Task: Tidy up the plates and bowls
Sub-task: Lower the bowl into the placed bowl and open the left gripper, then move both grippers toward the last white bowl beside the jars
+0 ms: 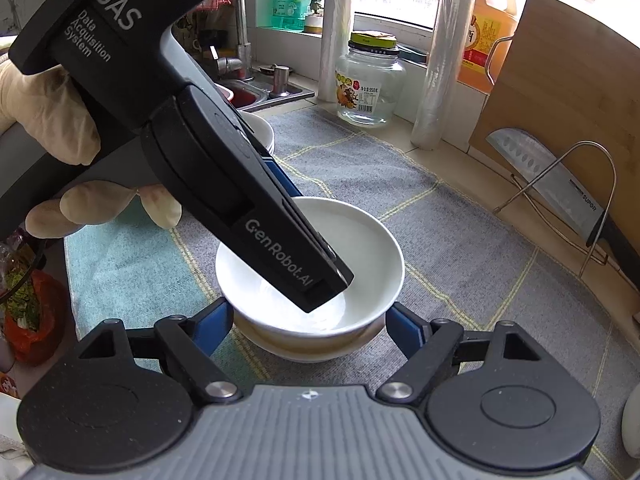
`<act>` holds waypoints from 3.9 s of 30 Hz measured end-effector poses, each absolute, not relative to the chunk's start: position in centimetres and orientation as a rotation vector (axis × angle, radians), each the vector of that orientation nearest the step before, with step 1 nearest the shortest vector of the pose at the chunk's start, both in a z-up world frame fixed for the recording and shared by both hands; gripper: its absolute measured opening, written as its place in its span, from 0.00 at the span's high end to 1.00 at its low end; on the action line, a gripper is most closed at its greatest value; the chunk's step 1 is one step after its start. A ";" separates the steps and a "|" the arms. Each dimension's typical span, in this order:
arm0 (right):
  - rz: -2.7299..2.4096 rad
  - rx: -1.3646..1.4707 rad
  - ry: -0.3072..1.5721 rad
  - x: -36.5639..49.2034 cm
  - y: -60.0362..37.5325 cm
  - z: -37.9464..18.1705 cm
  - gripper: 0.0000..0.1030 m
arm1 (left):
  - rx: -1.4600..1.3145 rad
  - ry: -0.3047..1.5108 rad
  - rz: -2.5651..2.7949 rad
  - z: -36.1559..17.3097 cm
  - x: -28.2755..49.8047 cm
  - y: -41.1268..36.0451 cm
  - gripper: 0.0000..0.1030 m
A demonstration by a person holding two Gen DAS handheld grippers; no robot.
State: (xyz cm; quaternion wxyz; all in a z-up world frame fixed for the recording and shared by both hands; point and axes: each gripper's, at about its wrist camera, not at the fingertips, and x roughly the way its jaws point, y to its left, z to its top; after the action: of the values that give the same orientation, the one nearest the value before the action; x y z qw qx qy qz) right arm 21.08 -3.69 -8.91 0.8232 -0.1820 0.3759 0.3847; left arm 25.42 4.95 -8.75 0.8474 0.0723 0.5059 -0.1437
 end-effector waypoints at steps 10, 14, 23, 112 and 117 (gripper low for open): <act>0.827 -0.378 0.787 21.0 -4.0 -8.7 0.16 | 0.151 1.062 -0.304 -8.9 25.5 5.0 0.36; 0.837 -0.379 0.757 20.7 -4.3 -8.3 0.14 | 0.150 1.048 -0.302 -8.7 25.4 5.3 0.34; 0.947 -0.367 0.702 19.5 -4.3 -7.1 0.12 | 0.115 1.001 -0.242 -7.5 24.9 6.5 0.29; 0.643 -0.434 0.815 33.5 -38.8 -13.3 0.08 | 0.387 0.869 -0.733 -11.5 33.6 -25.4 0.08; 0.672 -0.461 0.812 33.8 -38.6 -13.2 0.12 | 0.405 0.878 -0.778 -12.0 34.4 -25.7 0.09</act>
State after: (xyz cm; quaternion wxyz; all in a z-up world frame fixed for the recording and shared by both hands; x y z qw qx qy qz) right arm 33.83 -38.65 -13.17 0.8390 -0.2179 0.3840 0.3180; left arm 34.36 -25.71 -11.96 0.8136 0.1896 0.4114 -0.3646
